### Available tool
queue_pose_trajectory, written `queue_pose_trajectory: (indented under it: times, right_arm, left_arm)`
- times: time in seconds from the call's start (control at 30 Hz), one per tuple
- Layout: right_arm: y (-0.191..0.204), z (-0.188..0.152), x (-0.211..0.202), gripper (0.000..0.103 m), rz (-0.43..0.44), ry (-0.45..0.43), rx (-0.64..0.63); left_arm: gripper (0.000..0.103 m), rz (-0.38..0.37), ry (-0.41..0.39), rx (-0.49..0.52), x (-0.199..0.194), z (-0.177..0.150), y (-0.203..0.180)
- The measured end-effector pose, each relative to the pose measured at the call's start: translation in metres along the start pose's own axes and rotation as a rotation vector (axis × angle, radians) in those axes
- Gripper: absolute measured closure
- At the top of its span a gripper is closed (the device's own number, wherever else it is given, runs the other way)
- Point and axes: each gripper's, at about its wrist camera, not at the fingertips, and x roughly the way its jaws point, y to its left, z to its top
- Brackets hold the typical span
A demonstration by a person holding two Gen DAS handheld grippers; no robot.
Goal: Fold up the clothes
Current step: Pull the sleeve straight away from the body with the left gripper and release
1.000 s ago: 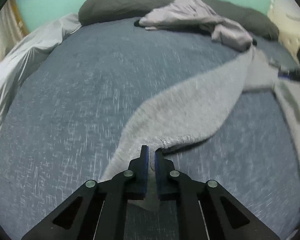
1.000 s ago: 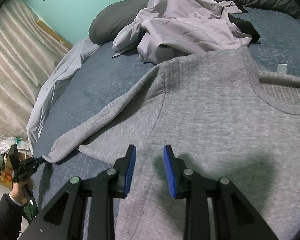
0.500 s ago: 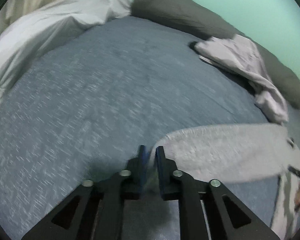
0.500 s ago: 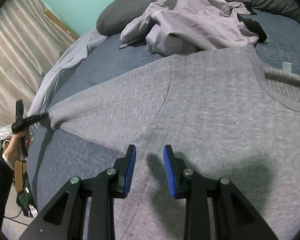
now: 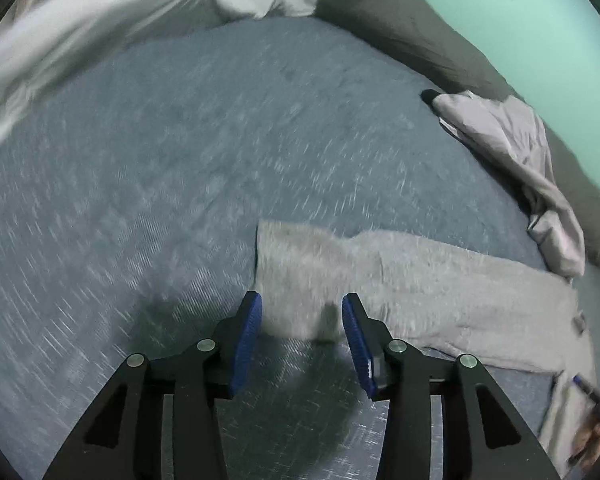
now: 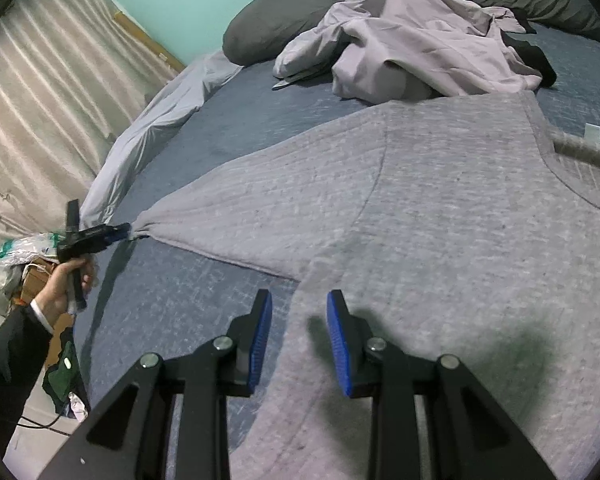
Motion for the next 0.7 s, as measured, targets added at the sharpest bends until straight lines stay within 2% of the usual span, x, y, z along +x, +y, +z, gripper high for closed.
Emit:
queue_pose_trajectory:
  times: [0.07,0.17,0.2,0.23,0.27,0.3,0.43,0.5,0.7]
  right_arm:
    - [0.004,-0.003,0.000,0.075,0.016,0.010,-0.001]
    - [0.007,-0.009,0.002,0.075,0.025,0.027,-0.012]
    - [0.008,-0.011,0.003,0.075,0.025,0.033,-0.015]
    - [0.008,-0.012,0.004,0.075,0.024,0.035,-0.015]
    - [0.006,-0.015,0.004,0.075,0.024,0.037,-0.012]
    - [0.005,-0.017,0.005,0.075,0.024,0.040,-0.008]
    - [0.000,-0.022,0.004,0.075,0.021,0.044,0.009]
    - [-0.002,-0.024,0.001,0.075,0.017,0.041,0.015]
    - [-0.012,-0.029,-0.018,0.075,0.000,0.023,0.036]
  left_arm:
    - [0.057,-0.005,-0.007,-0.023,0.004,-0.003,0.001]
    - [0.058,0.033,-0.021,0.000,0.009,-0.005,-0.006]
    - [0.066,0.051,-0.026,0.012,0.010,-0.006,-0.009]
    - [0.088,0.067,-0.029,0.026,0.009,-0.006,-0.012]
    - [0.096,0.083,-0.033,0.040,0.009,-0.006,-0.014]
    - [0.099,0.090,-0.035,0.046,0.007,-0.006,-0.015]
    - [0.101,0.132,-0.068,0.094,-0.005,-0.002,-0.020]
    - [0.101,0.144,-0.085,0.085,-0.012,0.005,-0.016]
    - [0.101,0.180,-0.066,0.082,-0.008,0.011,-0.012]
